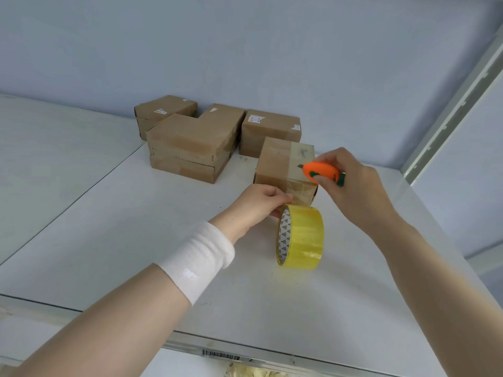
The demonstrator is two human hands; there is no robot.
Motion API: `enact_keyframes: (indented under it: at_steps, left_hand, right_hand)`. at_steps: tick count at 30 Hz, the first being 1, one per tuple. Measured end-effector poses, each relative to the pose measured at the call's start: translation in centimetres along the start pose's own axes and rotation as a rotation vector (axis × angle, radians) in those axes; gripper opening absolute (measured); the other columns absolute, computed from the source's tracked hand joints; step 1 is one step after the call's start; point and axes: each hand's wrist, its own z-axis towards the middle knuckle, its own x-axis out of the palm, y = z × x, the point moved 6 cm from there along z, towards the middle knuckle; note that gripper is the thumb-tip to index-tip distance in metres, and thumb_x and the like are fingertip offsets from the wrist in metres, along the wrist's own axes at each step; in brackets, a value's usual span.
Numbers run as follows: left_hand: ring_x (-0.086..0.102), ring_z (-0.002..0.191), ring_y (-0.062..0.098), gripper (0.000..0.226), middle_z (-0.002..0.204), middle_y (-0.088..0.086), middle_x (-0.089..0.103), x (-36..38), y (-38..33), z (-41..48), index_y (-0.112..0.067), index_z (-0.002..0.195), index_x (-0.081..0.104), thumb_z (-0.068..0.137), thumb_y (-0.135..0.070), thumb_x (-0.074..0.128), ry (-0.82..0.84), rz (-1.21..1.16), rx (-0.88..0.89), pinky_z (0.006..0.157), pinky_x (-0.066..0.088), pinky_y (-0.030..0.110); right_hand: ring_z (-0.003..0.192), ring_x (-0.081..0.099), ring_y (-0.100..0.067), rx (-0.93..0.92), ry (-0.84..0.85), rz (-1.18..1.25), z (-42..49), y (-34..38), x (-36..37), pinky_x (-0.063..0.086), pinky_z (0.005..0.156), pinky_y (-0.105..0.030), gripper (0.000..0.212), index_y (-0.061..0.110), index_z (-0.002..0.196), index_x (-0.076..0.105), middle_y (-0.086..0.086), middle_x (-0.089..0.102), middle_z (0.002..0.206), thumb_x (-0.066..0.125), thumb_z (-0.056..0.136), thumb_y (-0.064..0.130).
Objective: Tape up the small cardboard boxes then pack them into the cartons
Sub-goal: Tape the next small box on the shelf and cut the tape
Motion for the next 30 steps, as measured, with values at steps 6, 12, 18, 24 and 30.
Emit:
enact_keyframes:
  at_steps: [6,12,18,24,30]
  left_hand:
    - [0.058,0.058,-0.009,0.022,0.059,-0.019,0.065,0.0,-0.6,-1.0,-0.023,0.068,0.063,0.090,-0.026,0.059,0.068,0.072,0.047,0.067,0.039,0.016]
    - [0.065,0.085,-0.002,0.013,0.086,-0.014,0.072,-2.4,-2.3,-4.4,-0.022,0.081,0.068,0.091,-0.023,0.059,0.034,0.066,0.279,0.076,0.045,0.007]
    - [0.066,0.089,0.004,0.012,0.090,-0.006,0.073,-7.9,-3.4,-5.9,-0.016,0.083,0.066,0.091,-0.019,0.058,-0.133,0.108,0.360,0.082,0.048,0.013]
    - [0.063,0.076,-0.001,0.013,0.082,-0.009,0.071,-13.2,-2.9,-6.6,-0.017,0.079,0.065,0.091,-0.018,0.059,-0.257,0.144,0.334,0.073,0.046,0.013]
    - [0.062,0.080,0.013,0.011,0.088,0.005,0.070,-17.2,-1.9,-6.7,-0.013,0.081,0.062,0.089,-0.020,0.061,-0.359,0.195,0.280,0.080,0.048,0.033]
  right_hand:
    - [0.080,0.049,-0.016,0.175,0.001,0.003,1.0,-1.4,1.8,0.031,0.060,-0.019,0.022,0.014,0.107,0.054,0.002,0.056,0.091,0.062,0.087,0.013]
    - [0.065,0.056,-0.005,0.255,-0.013,0.273,0.7,-0.1,1.3,0.044,0.061,-0.017,0.018,0.026,0.090,0.055,0.003,0.066,0.087,0.069,0.082,0.018]
    - [0.059,0.057,-0.001,0.230,0.042,0.516,1.0,5.3,4.5,0.044,0.047,-0.014,0.020,0.028,0.085,0.052,0.002,0.067,0.084,0.069,0.084,0.018]
    - [0.066,0.056,0.003,0.188,0.186,0.532,2.5,10.2,9.4,0.044,0.055,-0.011,0.005,0.032,0.092,0.053,0.008,0.065,0.090,0.057,0.091,0.030]
    - [0.060,0.056,0.007,0.204,0.143,0.569,3.6,13.2,13.2,0.039,0.050,-0.004,0.018,0.022,0.094,0.054,0.009,0.060,0.084,0.067,0.085,0.017]
